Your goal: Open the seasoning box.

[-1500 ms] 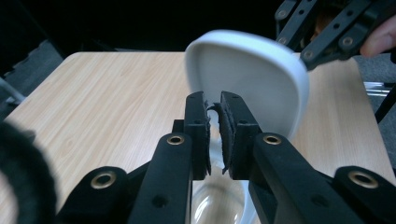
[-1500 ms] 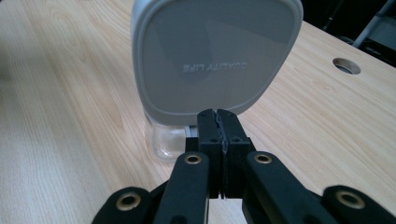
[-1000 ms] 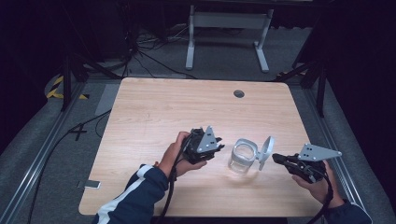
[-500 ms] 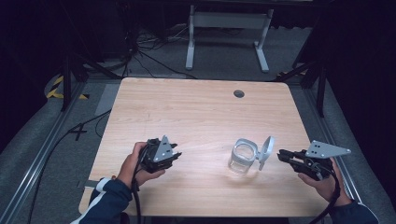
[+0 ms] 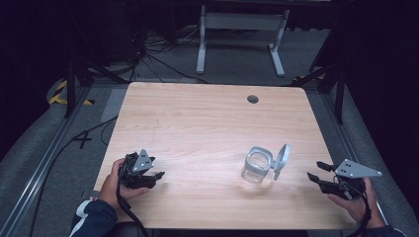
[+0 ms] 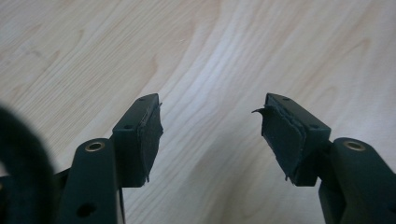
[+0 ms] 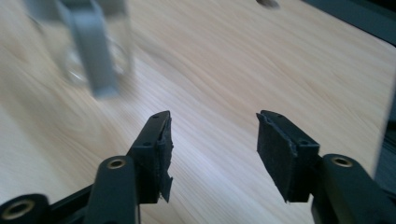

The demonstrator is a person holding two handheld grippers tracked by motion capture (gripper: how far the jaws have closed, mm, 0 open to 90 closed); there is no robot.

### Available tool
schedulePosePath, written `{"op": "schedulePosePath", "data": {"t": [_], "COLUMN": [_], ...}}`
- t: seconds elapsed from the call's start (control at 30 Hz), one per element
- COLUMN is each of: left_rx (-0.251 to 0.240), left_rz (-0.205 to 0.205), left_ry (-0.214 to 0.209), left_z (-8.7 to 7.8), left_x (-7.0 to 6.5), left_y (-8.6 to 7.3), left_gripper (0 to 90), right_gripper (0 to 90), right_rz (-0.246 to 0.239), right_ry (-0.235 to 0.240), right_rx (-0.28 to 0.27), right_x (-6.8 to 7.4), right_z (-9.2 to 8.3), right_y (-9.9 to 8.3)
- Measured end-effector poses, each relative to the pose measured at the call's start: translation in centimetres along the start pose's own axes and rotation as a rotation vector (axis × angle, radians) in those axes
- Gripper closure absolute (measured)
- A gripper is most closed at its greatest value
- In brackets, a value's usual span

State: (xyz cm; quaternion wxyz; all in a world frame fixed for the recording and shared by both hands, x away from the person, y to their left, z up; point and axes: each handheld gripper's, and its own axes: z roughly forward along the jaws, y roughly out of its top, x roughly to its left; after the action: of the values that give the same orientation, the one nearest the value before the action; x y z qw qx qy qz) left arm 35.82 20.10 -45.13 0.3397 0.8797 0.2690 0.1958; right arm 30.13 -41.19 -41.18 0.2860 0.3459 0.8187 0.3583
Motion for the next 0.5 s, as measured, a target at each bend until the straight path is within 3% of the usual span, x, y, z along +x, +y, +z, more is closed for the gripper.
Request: {"op": "schedulePosePath", "data": {"t": [0.03, 0.17, 0.23, 0.33, 0.43, 0.5], "left_rx": [0.002, 0.005, 0.001, -0.015, -0.004, 0.004], "left_rz": [-0.015, -0.063, -0.127, -0.184, -0.199, -0.204], "left_ry": [0.002, -0.021, -0.028, -0.056, -0.052, -0.045], "left_z": [0.2, 0.9, 1.3, 1.3, 1.4, 1.4], "left_x": [0.2, 0.6, 0.6, 0.8, 0.9, 0.8], "left_y": [-0.4, -1.7, -2.3, -2.9, -3.0, -3.0], "left_gripper": [37.0, 33.3, 32.1, 28.6, 21.2, 18.0], "right_gripper": [43.3, 40.3, 38.0, 33.5, 31.9, 30.3], "right_rz": [0.015, 0.103, 0.167, 0.241, 0.294, 0.291], "right_ry": [-0.03, -0.041, -0.035, -0.027, -0.001, 0.005], "right_rx": [0.017, 0.041, 0.057, 0.065, 0.074, 0.088], "right_x": [-0.2, -1.5, -2.1, -2.6, -2.9, -2.9], "right_z": [0.2, 0.7, 0.7, 0.8, 1.2, 1.5], "right_y": [-0.7, -3.1, -4.5, -5.4, -6.2, -6.5]}}
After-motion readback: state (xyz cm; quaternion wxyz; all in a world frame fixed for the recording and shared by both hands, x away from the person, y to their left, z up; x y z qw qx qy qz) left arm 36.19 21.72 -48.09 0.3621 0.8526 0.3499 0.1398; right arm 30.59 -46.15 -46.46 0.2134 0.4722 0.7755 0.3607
